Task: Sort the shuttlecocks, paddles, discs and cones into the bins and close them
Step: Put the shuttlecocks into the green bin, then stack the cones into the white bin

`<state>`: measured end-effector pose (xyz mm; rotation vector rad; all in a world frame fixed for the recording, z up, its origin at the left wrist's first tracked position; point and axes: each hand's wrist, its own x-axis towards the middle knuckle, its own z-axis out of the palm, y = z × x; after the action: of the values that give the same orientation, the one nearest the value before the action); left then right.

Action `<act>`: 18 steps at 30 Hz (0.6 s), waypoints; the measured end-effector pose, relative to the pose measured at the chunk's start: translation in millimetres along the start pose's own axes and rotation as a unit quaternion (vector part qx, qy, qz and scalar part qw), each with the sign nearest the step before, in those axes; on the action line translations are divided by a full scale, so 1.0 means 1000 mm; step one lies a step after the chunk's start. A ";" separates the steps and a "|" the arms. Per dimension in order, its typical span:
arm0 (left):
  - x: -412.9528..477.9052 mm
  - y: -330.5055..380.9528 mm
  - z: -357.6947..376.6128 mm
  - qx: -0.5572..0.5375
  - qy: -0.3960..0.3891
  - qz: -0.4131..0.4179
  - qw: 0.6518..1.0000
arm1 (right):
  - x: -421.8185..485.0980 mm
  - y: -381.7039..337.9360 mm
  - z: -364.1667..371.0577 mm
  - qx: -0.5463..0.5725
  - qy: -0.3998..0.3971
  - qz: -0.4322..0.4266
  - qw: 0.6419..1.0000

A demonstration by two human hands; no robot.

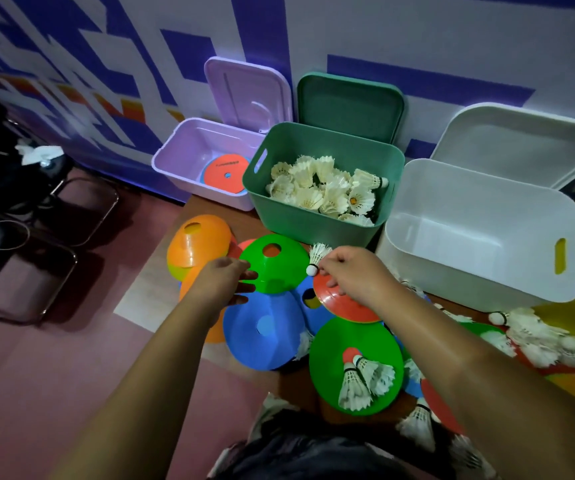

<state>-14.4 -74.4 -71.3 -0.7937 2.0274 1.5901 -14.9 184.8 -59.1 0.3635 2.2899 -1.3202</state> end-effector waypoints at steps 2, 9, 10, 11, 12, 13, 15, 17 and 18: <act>-0.002 -0.008 -0.007 -0.002 0.010 0.002 1.000 | 0.000 -0.001 0.007 -0.008 -0.018 0.000 1.000; -0.005 -0.035 -0.037 0.030 0.133 0.033 0.990 | 0.006 -0.015 0.036 -0.047 -0.063 -0.037 0.996; -0.003 -0.042 -0.043 0.052 0.146 0.032 0.987 | 0.009 -0.016 0.042 -0.055 -0.073 -0.037 0.995; 0.000 -0.049 -0.049 0.074 0.155 0.028 0.985 | 0.012 -0.018 0.047 -0.059 -0.080 -0.037 0.994; 0.001 -0.057 -0.054 0.095 0.158 0.023 0.983 | 0.017 -0.019 0.052 -0.063 -0.085 -0.037 0.994; 0.002 -0.063 -0.059 0.116 0.155 0.019 0.981 | 0.021 -0.021 0.058 -0.071 -0.087 -0.037 0.993; 0.008 -0.075 -0.067 0.161 0.142 0.015 0.977 | 0.031 -0.024 0.069 -0.090 -0.088 -0.036 0.991; 0.014 -0.083 -0.071 0.205 0.125 0.024 0.970 | 0.043 -0.026 0.079 -0.113 -0.087 -0.030 0.989; 0.018 -0.087 -0.071 0.227 0.120 0.030 0.966 | 0.049 -0.027 0.084 -0.132 -0.087 -0.028 0.987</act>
<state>30.9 -161.8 -128.3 -0.7783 2.4790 1.0239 -47.1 98.0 -100.2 0.0912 2.3000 -1.0120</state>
